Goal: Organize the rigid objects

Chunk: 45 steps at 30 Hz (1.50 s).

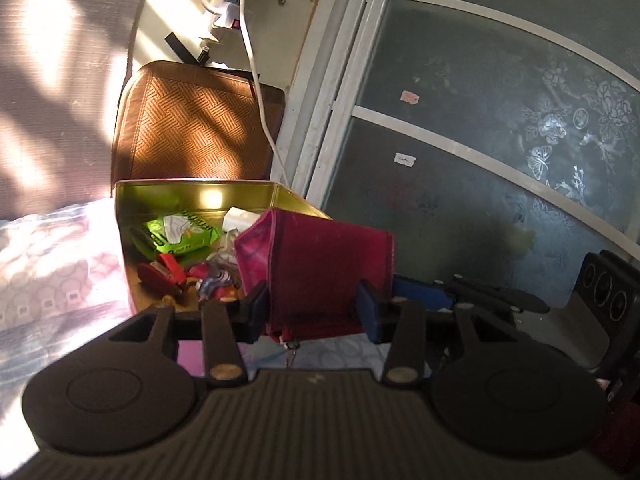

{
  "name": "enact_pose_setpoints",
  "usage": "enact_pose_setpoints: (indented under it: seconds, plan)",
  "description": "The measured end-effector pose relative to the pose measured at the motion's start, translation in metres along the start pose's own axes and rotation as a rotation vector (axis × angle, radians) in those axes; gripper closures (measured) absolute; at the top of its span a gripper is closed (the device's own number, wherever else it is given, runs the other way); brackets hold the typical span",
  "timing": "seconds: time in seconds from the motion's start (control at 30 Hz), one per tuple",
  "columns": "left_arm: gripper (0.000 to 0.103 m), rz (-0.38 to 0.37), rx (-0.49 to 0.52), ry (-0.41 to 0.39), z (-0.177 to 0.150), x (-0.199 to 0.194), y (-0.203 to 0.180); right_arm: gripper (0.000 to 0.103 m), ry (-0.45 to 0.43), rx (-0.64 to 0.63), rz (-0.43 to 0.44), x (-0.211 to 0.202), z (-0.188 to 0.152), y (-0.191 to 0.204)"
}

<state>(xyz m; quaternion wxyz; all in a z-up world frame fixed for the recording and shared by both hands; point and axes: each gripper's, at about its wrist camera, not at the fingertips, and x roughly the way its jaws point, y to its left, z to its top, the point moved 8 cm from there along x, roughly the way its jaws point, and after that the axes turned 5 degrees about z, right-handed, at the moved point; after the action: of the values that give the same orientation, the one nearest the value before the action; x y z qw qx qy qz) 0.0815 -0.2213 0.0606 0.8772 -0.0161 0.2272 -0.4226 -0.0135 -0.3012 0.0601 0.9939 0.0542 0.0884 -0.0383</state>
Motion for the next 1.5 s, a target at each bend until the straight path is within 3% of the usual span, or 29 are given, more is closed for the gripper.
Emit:
enact_pose_setpoints:
  seconds: [0.3,0.4,0.47,0.53,0.73,0.9,1.17,1.3,1.4,1.43,1.47,1.5]
  plan:
    - [0.060,0.080,-0.005,0.123,0.010,0.097,0.014,0.069,0.055,0.093,-0.092,0.063,0.002,-0.097]
    - [0.060,0.179,0.017,0.140,0.014,0.119,0.028,0.066,0.095,0.101,-0.147,0.094,-0.004,-0.116]
    - [0.059,0.271,0.036,0.148,0.017,0.124,0.038,0.059,0.132,0.089,-0.205,0.114,-0.011,-0.125]
    - [0.058,0.335,0.039,0.157,0.019,0.119,0.045,0.059,0.122,0.128,-0.236,0.116,-0.014,-0.132]
    - [0.054,0.485,0.158,0.141,0.014,0.086,0.042,0.059,0.015,0.229,-0.191,0.073,-0.013,-0.109]
    - [0.047,0.496,0.145,0.112,0.002,0.047,0.032,0.057,-0.054,0.290,-0.172,0.026,-0.020,-0.078]
    - [0.038,0.530,0.123,0.088,-0.026,-0.003,0.025,0.047,-0.067,0.415,-0.184,-0.029,-0.041,-0.046]
    - [0.021,0.560,0.121,0.075,-0.039,-0.023,0.024,0.042,-0.042,0.427,-0.180,-0.040,-0.044,-0.033]
    - [0.010,0.561,0.096,0.074,-0.046,-0.034,0.027,0.026,-0.049,0.425,-0.186,-0.049,-0.043,-0.025]
    - [0.006,0.562,0.087,0.073,-0.049,-0.038,0.028,0.015,-0.055,0.420,-0.195,-0.052,-0.042,-0.022]
    - [0.005,0.565,0.082,0.069,-0.051,-0.041,0.028,0.005,-0.058,0.416,-0.200,-0.054,-0.040,-0.020]
    - [0.005,0.568,0.081,0.066,-0.052,-0.043,0.028,0.002,-0.060,0.414,-0.201,-0.056,-0.040,-0.016]
